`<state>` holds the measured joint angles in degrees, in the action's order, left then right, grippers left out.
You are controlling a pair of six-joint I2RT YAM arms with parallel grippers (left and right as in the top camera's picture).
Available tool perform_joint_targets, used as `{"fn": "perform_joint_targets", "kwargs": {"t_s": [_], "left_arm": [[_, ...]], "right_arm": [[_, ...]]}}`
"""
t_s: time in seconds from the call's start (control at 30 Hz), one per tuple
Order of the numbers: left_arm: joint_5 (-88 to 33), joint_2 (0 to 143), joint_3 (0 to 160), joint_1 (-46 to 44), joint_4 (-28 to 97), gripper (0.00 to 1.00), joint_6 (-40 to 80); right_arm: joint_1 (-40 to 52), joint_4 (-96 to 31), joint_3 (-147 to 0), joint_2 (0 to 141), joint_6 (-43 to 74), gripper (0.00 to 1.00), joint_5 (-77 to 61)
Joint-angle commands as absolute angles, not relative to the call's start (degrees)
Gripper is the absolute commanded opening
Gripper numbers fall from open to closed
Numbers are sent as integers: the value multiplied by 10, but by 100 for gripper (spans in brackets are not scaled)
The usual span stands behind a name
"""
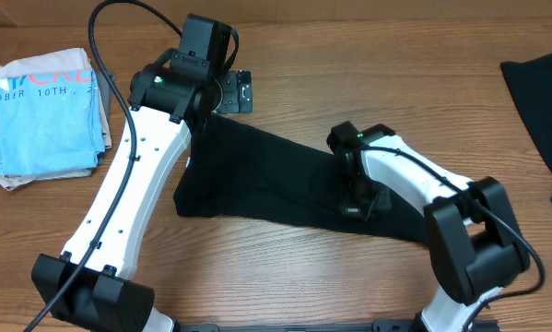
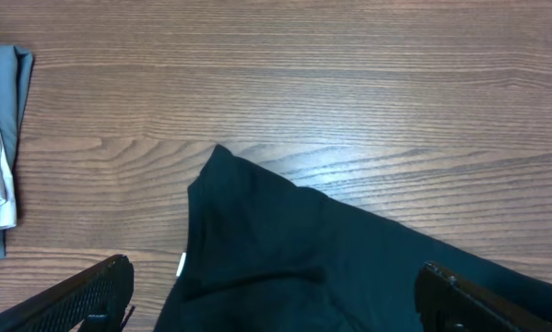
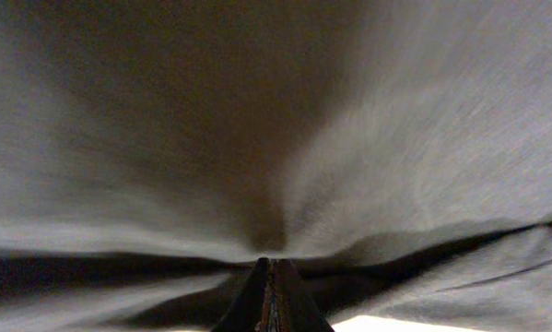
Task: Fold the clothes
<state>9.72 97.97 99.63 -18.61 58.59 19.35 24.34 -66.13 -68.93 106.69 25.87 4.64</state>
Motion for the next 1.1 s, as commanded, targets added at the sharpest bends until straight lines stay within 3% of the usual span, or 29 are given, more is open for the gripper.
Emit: {"fn": "perform_joint_targets", "kwargs": {"t_s": [0.0, 0.2, 0.57, 1.07], "left_arm": [[107, 984, 994, -184, 585, 100, 193], [107, 984, 994, -184, 585, 100, 193], [107, 984, 994, -184, 585, 100, 193], [107, 984, 994, -184, 585, 100, 193]], "right_arm": [[240, -638, -727, 1020, 238, 4, 47], [240, -572, -727, 1035, 101, 4, -72], [241, -519, -727, 1060, -34, 4, -107], [249, -475, -727, 1163, -35, 4, -136]]}}
